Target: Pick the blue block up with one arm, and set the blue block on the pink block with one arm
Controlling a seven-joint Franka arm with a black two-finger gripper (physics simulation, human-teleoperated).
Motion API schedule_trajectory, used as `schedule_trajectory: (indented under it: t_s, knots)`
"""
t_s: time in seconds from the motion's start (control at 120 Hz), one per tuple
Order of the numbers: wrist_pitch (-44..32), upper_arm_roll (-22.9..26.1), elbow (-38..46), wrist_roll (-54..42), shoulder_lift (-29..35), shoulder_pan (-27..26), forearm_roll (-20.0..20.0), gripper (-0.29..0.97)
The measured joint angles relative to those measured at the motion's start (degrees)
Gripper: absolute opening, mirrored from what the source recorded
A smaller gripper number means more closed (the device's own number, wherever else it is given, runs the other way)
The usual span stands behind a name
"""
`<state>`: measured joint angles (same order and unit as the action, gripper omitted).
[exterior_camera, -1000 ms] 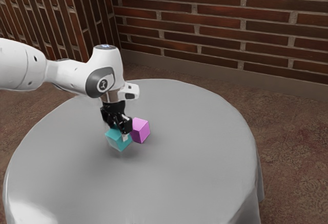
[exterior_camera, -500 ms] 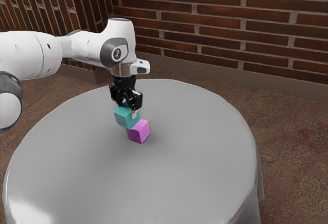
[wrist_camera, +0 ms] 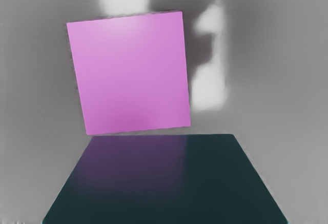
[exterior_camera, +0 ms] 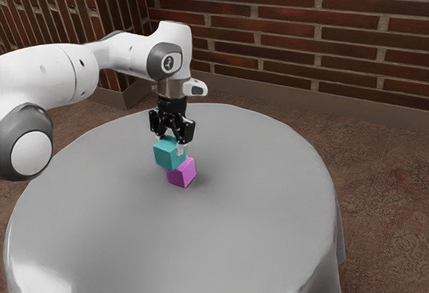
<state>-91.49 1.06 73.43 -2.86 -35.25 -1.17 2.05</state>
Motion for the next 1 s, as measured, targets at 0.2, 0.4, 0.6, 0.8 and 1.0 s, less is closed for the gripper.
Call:
schedule_trajectory:
  t_s: [0.2,0.4,0.6,0.8,1.0]
  knots:
    - [0.0,0.08,-3.54,0.99,-1.95,0.03,0.47,0.4]
    - [-1.51,0.03,-3.77,1.7,-2.76,0.59,0.56,0.39]
    - [-2.88,0.0,-4.37,2.21,-4.42,0.67,0.51,0.39]
    - [-3.94,-0.08,-4.41,2.54,-5.5,0.73,0.5,0.39]
    - [-4.94,-0.09,-4.92,2.73,-6.05,0.74,0.51,0.39]
